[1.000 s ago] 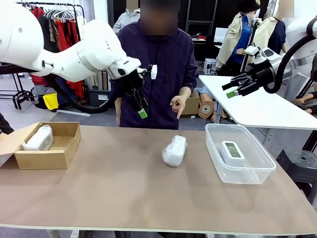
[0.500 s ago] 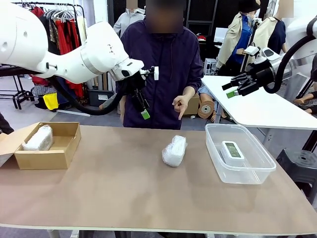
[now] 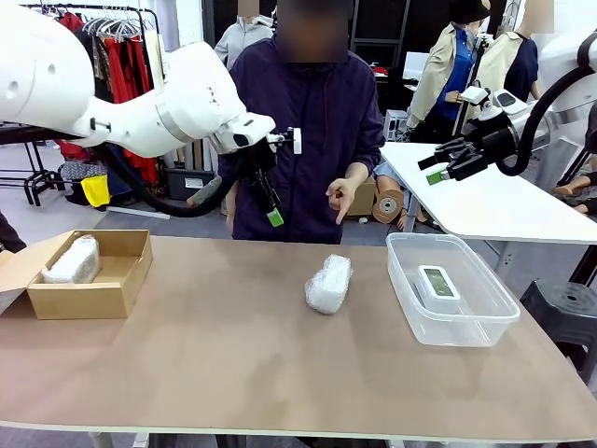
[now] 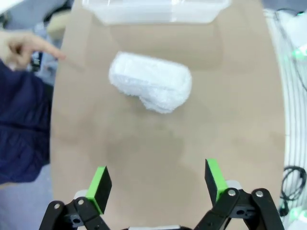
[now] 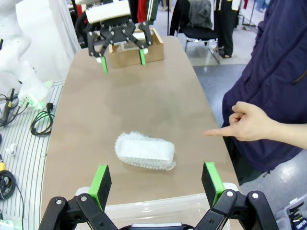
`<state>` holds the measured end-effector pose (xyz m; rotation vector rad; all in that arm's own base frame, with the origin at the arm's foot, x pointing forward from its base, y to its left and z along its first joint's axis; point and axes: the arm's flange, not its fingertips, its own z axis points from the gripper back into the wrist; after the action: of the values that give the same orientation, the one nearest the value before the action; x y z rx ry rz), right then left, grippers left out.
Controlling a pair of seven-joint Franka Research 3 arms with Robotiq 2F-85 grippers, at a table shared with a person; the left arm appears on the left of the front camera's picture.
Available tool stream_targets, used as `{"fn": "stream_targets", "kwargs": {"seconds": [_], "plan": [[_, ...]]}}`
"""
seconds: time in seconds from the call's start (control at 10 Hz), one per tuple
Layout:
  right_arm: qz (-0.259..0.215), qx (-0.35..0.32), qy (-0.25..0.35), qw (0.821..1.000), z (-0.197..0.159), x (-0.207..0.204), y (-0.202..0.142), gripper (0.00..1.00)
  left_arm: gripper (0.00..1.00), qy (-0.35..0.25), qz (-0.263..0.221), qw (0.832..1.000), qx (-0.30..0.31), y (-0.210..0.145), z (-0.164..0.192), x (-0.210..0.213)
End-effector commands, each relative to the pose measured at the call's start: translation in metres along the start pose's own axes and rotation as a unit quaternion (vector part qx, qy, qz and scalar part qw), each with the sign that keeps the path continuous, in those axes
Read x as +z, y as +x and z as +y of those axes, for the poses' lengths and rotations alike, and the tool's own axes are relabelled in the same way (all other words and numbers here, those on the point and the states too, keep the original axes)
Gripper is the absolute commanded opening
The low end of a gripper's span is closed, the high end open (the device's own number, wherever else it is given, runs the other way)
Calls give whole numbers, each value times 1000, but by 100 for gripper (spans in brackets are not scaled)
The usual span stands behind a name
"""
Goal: Separate and place wrapped and unwrapped clocks.
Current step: Pick up the Digital clock indicated by the person.
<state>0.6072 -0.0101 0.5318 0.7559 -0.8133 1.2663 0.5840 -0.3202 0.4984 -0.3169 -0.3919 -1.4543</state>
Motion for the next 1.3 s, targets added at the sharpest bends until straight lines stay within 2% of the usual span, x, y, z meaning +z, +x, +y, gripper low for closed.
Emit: {"fn": "stream_targets", "kwargs": {"seconds": [0.0, 0.1, 0.2, 0.4, 0.5, 0.6, 0.7, 0.8, 0.9, 1.2], "plan": [[-2, 2, 2, 1000, 1, 0, 2, 100, 100, 23, 33, 997, 59, 36, 12, -44], [-2, 2, 2, 1000, 1, 0, 2, 100, 100, 40, 40, 996, 75, 50, 11, -63], [-2, 2, 2, 1000, 1, 0, 2, 100, 100, 63, 24, 991, 117, 65, 11, -79], [-2, 2, 2, 1000, 1, 0, 2, 100, 100, 114, 83, 974, 177, 85, 10, -108], [-2, 2, 2, 1000, 1, 0, 2, 100, 100, 126, 96, 967, 199, 90, 10, -114], [-2, 2, 2, 1000, 1, 0, 2, 100, 100, 142, 115, 961, 209, 95, 10, -124], [-2, 2, 2, 1000, 1, 0, 2, 100, 100, 143, 107, 961, 213, 98, 10, -129], [-2, 2, 2, 1000, 1, 0, 2, 100, 100, 84, 68, 978, 178, 96, 10, -127], [-2, 2, 2, 1000, 1, 0, 2, 100, 100, 139, 95, 965, 203, 88, 2, -129], [-2, 2, 2, 1000, 1, 0, 2, 100, 100, 139, 95, 965, 203, 88, 2, -129]]}}
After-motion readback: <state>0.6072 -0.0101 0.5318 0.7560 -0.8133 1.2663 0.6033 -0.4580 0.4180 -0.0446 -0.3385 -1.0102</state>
